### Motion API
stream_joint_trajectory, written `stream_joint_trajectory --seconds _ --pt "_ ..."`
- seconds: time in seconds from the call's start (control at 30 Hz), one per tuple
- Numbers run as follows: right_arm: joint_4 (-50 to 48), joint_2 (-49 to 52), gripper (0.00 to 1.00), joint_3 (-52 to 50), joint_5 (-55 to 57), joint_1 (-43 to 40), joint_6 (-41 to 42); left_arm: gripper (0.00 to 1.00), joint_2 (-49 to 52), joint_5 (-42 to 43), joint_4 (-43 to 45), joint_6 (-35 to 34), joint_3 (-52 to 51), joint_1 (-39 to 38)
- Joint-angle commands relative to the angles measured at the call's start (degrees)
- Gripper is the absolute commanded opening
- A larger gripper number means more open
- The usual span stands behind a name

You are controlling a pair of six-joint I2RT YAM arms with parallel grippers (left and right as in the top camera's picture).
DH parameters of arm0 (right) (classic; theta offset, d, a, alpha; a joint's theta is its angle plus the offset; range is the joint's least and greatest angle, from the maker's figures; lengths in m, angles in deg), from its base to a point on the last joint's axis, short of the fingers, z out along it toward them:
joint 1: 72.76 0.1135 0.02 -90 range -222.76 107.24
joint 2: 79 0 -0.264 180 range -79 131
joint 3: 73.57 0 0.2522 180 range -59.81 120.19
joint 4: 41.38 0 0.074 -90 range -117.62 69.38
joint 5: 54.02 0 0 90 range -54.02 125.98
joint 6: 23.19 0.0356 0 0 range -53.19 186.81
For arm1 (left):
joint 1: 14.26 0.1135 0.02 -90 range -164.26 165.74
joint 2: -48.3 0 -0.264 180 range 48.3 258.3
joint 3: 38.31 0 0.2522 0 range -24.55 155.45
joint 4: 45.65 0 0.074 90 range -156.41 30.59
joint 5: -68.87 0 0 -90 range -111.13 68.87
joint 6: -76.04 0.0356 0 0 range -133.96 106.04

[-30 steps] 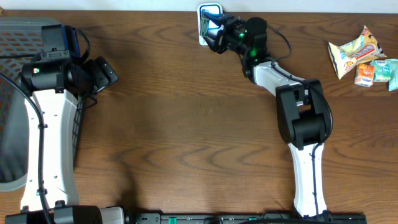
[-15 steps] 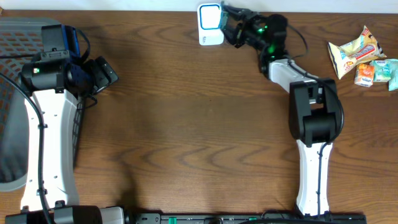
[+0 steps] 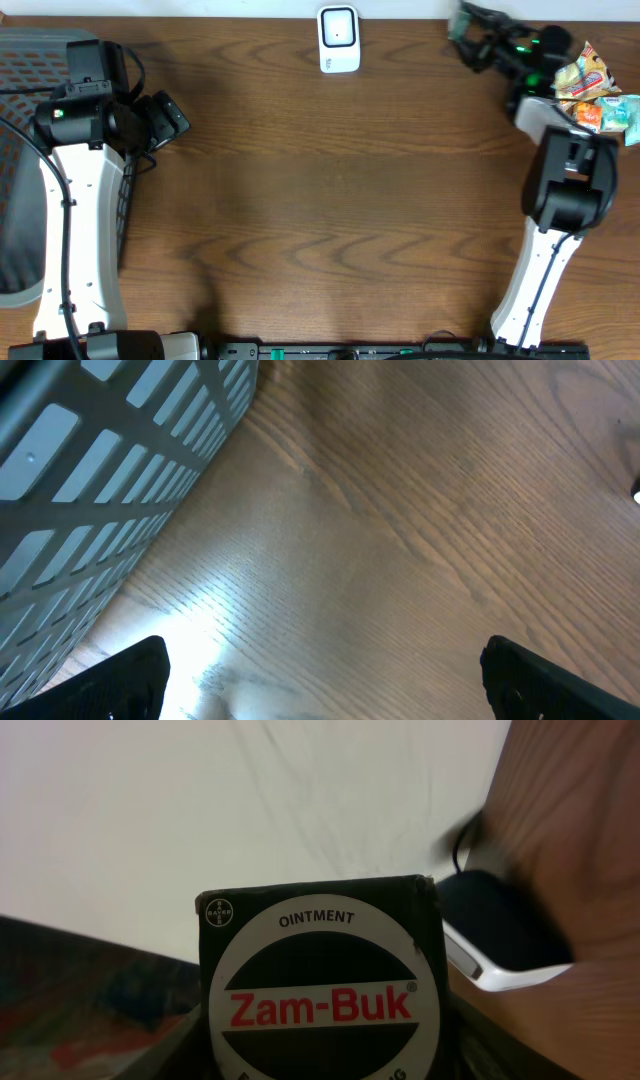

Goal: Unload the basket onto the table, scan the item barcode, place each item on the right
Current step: 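Carry the tin right and set it down beside the snack pile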

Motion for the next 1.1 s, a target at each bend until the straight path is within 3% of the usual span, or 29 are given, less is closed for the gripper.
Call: stream_joint_trajectory --seconds 0.0,0.07,0.17,0.23,0.47,0.63,0.9,1.07 --pt "-0.2 -2.0 0.61 0.5 -5.6 -2.4 -4.3 0.98 0.0 -0.3 -0.1 -0.5 0.4 0.1" --pt "-0.2 -2.9 0.66 0.5 -5.8 -3.5 -4.8 0.98 0.0 -0.3 -0.2 -0.5 0.4 0.1" --pt "1.0 -4.6 0.86 0.5 -5.6 -4.6 -6.7 0.98 0.0 -0.3 -0.1 -0.5 0.4 0.1" --pt "4.0 -6.2 0.90 0.5 -4.9 -5.1 -9.2 0.98 0.0 -0.3 -0.1 -0.5 0.4 0.1" --pt "28.9 -14.6 0.96 0.5 4.0 -6.3 -28.5 0.98 0.0 -0.3 -0.1 -0.5 0.4 0.1" --pt "49.4 -24.2 0.99 0.5 18.8 -5.5 -49.8 0.98 0.0 -0.3 -0.1 -0.5 0.4 0.1" --pt "71.3 -32.9 0.99 0.5 49.5 1.7 -71.2 0.98 0.0 -0.3 -0.2 -0.5 0.4 0.1" --pt "81.1 -33.2 0.99 0.5 53.9 7.5 -81.6 0.98 0.0 -0.3 -0.1 -0.5 0.4 0.1"
